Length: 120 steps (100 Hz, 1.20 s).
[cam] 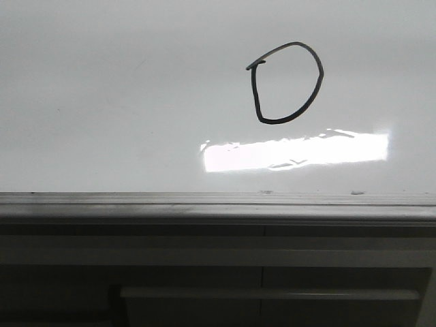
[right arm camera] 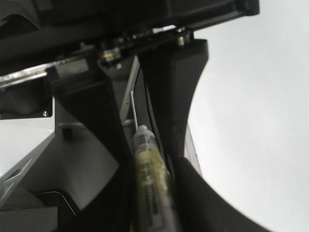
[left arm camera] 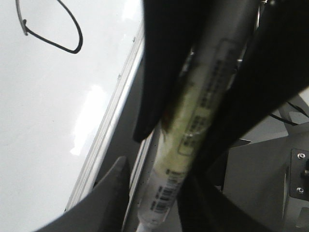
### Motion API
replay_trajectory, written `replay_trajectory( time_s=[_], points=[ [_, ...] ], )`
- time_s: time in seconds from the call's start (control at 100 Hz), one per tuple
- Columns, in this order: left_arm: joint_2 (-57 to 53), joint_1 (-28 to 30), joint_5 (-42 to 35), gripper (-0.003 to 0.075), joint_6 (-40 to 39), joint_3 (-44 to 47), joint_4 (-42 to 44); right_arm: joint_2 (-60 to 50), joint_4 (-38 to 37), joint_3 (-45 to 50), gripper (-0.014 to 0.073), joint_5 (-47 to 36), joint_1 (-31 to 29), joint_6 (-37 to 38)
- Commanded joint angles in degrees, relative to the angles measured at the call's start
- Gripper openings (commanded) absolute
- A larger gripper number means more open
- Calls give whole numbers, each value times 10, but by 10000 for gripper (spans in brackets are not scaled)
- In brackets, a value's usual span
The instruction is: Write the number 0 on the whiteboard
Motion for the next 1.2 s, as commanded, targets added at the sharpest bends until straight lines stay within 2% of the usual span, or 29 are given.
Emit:
replay_trajectory(
  time_s=[0.0, 0.16, 0.42, 0.49, 0.61, 0.66, 0.73, 0.98, 1.121, 1.191],
  points=[
    [0, -1, -37, 118, 0, -19, -10, -17, -2, -18, -50, -33, 2, -9],
    [0, -1, -51, -21, 0, -19, -10, -17, 3, -18, -50, -44, 2, -9],
    [0, -1, -45, -20, 0, -19, -10, -17, 4, -18, -30, -42, 2, -9],
    [0, -1, -44, -20, 0, -19, -10, -17, 4, -18, 54, -40, 2, -9],
    [0, -1, -44, -20, 0, -19, -10, -17, 4, -19, 350, -40, 2, -9],
    [0, -1, -44, -20, 0, -19, -10, -17, 4, -19, 444, -40, 2, -9],
    [0, -1, -44, -20, 0, -19, -10, -17, 4, -19, 516, -40, 2, -9],
    [0, -1, -44, -20, 0, -19, -10, -52, -24, -19, 519, -40, 2, -9],
    [0, -1, -68, -20, -7, -14, -17, -94, -92, -19, 505, -13, 2, 0],
    [0, -1, -116, -20, -40, -1, -21, -117, -136, -19, 451, 24, -2, 45]
  ],
)
